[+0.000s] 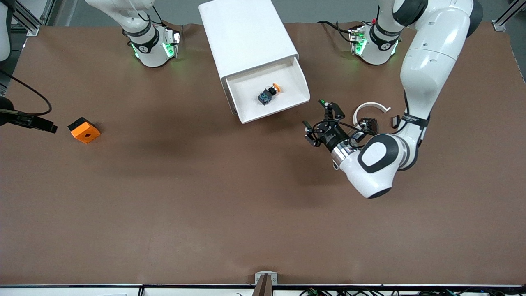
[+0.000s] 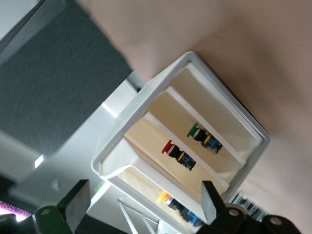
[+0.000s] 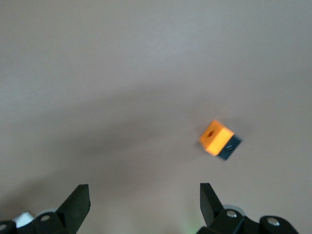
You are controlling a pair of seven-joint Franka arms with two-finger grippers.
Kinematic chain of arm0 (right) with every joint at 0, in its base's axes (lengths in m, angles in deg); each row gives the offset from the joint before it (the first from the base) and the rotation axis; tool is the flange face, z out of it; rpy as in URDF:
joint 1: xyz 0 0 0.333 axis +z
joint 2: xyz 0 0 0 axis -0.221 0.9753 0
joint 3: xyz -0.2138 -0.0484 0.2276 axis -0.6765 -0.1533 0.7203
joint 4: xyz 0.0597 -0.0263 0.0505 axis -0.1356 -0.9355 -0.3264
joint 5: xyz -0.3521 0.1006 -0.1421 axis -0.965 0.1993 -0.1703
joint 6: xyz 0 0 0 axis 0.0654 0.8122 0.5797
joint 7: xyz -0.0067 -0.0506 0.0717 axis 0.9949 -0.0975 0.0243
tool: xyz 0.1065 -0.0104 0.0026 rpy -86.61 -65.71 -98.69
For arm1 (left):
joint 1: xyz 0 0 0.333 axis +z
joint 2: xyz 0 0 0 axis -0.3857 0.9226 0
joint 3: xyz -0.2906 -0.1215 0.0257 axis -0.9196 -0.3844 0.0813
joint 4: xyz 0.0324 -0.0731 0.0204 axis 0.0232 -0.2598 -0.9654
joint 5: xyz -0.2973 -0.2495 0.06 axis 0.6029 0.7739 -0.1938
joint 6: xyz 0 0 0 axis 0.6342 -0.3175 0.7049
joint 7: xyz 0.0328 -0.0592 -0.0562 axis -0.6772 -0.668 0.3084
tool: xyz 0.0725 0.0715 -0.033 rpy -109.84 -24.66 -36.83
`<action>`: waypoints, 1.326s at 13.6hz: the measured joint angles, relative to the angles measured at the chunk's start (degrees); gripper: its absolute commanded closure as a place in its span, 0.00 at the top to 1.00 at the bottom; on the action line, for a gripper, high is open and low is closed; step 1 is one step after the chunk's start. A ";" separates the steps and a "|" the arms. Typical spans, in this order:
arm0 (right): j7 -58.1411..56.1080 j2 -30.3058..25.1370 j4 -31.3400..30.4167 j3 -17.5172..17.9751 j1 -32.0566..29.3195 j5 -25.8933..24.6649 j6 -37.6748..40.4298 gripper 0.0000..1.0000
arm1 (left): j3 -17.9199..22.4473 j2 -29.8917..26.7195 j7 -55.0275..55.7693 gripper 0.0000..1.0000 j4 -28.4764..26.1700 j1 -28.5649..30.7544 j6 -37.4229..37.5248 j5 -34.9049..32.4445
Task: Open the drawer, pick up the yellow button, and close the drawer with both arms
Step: 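Release the drawer handle and draw the left gripper back, then reach the right gripper into the open drawer and grasp the button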
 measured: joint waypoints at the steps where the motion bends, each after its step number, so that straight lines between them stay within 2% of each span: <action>1: 3.02 -0.33 0.06 0.03 0.68 1.86 0.48 1.00 | 0.00 -0.12 -5.43 1.00 0.50 0.63 -0.76 -1.14; 4: 12.21 -2.30 0.32 0.19 5.01 3.43 2.30 1.00 | 0.55 -0.87 -22.20 1.00 1.20 1.98 -5.36 -6.45; 6: 20.07 -3.92 0.33 0.42 10.17 3.62 2.89 1.00 | 2.54 -1.58 -32.37 1.00 1.29 2.39 -9.89 -9.30; 10: 40.15 -4.74 0.33 0.76 24.17 3.90 2.67 1.00 | 8.37 -3.05 -46.03 1.00 1.69 2.66 -16.69 -11.05; 15: 58.11 -4.67 0.25 0.90 37.53 5.44 1.90 1.00 | 9.00 -7.45 -48.75 1.00 1.81 2.12 -28.93 -16.85; 18: 66.45 -4.29 -0.17 0.86 43.21 6.50 -3.98 1.00 | 8.28 -10.32 -48.86 1.00 1.80 1.79 -33.08 -19.25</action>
